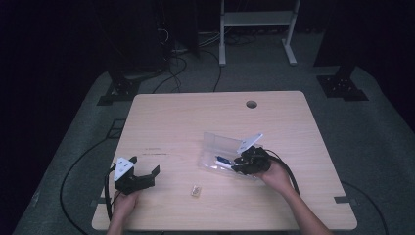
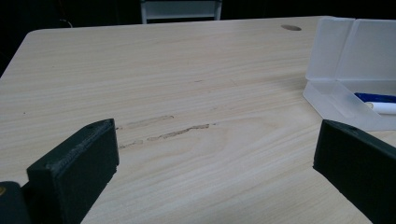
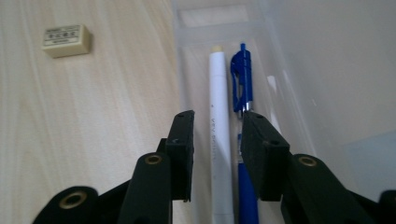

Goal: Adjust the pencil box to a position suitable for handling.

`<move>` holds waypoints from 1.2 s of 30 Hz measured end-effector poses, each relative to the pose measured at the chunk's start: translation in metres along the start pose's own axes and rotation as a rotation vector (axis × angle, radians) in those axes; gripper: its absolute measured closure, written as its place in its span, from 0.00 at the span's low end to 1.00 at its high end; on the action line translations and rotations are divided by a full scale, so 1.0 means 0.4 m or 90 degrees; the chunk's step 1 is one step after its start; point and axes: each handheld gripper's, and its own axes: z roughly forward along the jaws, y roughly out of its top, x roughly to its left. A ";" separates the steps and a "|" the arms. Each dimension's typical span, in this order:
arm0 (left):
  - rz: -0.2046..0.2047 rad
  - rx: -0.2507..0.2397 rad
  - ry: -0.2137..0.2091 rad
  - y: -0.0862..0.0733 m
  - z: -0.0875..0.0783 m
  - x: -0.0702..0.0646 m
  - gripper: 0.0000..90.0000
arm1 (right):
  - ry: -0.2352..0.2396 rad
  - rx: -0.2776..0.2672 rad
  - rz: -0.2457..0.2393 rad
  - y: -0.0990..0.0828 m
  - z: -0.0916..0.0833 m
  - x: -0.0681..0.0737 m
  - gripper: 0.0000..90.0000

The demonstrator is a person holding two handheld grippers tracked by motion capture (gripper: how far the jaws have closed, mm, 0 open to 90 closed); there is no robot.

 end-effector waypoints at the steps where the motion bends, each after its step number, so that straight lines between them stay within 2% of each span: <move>1: 0.000 0.000 0.000 0.000 0.000 0.000 0.00 | 0.002 -0.001 -0.002 0.001 -0.003 0.007 0.70; 8: 0.000 0.001 0.000 0.000 0.000 0.000 0.00 | 0.017 -0.009 -0.026 0.013 -0.009 0.050 0.64; 14: 0.001 0.001 0.000 0.000 0.000 0.000 0.00 | 0.035 -0.012 -0.030 0.024 -0.007 0.078 0.60; 17: 0.000 0.000 0.000 0.000 0.000 0.000 0.00 | 0.052 -0.016 -0.035 0.030 -0.002 0.090 0.59; 28: 0.000 0.000 0.000 0.000 0.000 0.000 0.00 | 0.083 -0.012 -0.053 0.059 0.023 0.142 0.55; 36: 0.001 0.001 0.000 0.000 0.000 0.000 0.00 | 0.095 -0.019 -0.057 0.070 0.043 0.160 0.52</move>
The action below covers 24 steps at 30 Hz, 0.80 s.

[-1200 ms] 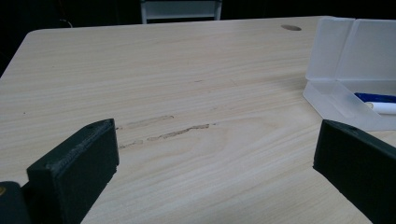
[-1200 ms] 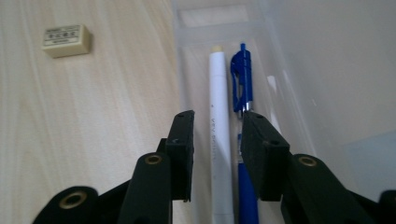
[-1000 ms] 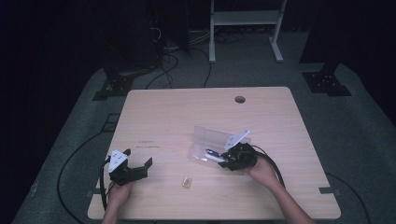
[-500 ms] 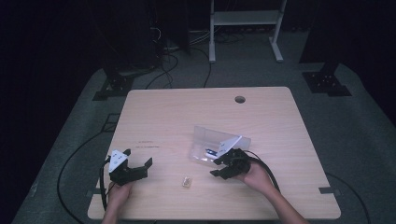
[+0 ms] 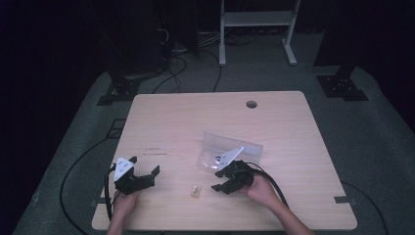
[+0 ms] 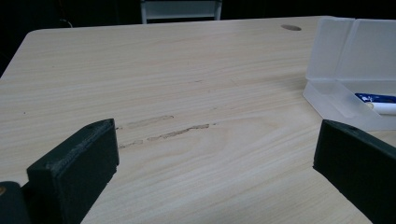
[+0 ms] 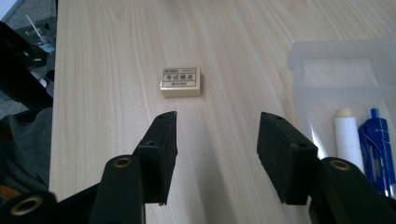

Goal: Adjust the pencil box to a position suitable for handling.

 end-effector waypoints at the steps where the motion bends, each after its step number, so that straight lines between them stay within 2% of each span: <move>1: 0.000 0.000 0.000 0.000 0.000 0.000 0.00 | 0.001 -0.001 0.002 0.002 0.002 0.002 0.52; 11: 0.000 0.000 0.000 0.000 0.000 0.000 0.00 | 0.008 -0.011 -0.007 0.026 0.029 0.022 0.50; 24: -0.001 -0.002 0.000 0.000 0.000 0.001 0.00 | 0.017 0.001 -0.022 0.050 0.082 0.047 0.49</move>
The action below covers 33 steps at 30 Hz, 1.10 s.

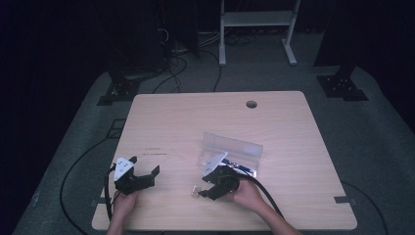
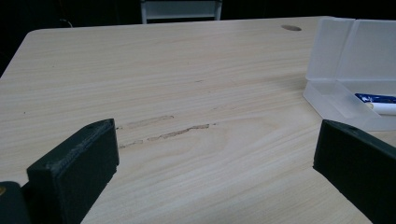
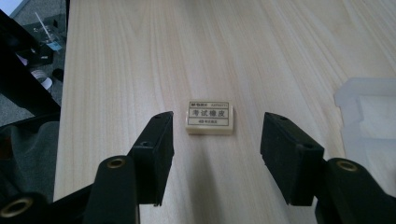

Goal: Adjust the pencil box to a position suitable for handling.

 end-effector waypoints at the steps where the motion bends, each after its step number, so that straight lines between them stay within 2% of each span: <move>1: 0.000 0.000 0.000 0.000 0.000 0.000 0.00 | -0.001 0.001 -0.003 0.001 0.003 0.000 0.48; 13: 0.000 0.000 0.000 0.000 0.000 0.000 0.00 | 0.007 0.003 -0.005 0.014 0.038 0.008 0.48; 33: 0.000 0.000 0.000 0.000 0.000 0.000 0.00 | 0.000 0.020 -0.011 0.022 0.079 0.011 0.51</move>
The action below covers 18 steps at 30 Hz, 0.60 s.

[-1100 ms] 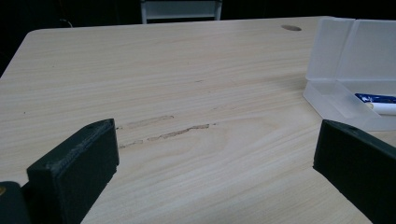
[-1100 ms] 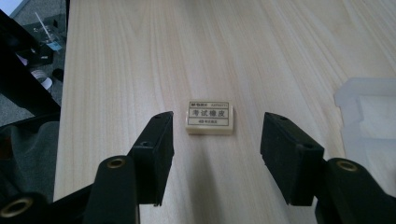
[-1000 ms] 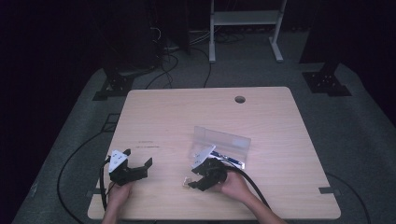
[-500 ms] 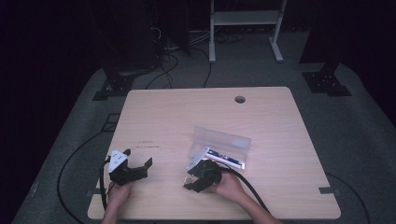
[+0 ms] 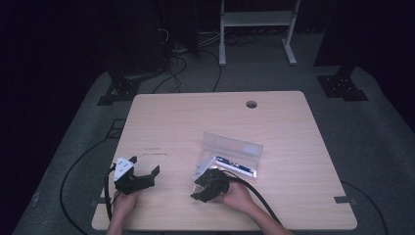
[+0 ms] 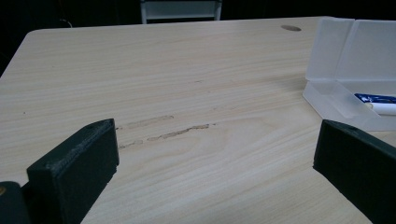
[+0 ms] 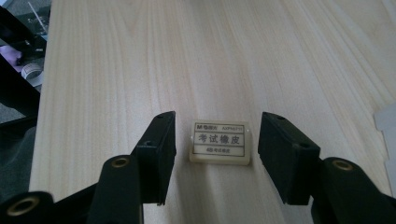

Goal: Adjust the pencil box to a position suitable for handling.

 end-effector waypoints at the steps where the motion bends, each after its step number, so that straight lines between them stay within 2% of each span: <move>1: 0.000 0.000 0.000 0.000 0.000 0.000 0.00 | 0.000 0.000 0.001 0.000 0.001 0.000 0.52; 18: -0.002 -0.001 0.000 0.000 0.000 0.000 0.00 | -0.004 0.012 -0.018 0.003 0.019 0.002 0.65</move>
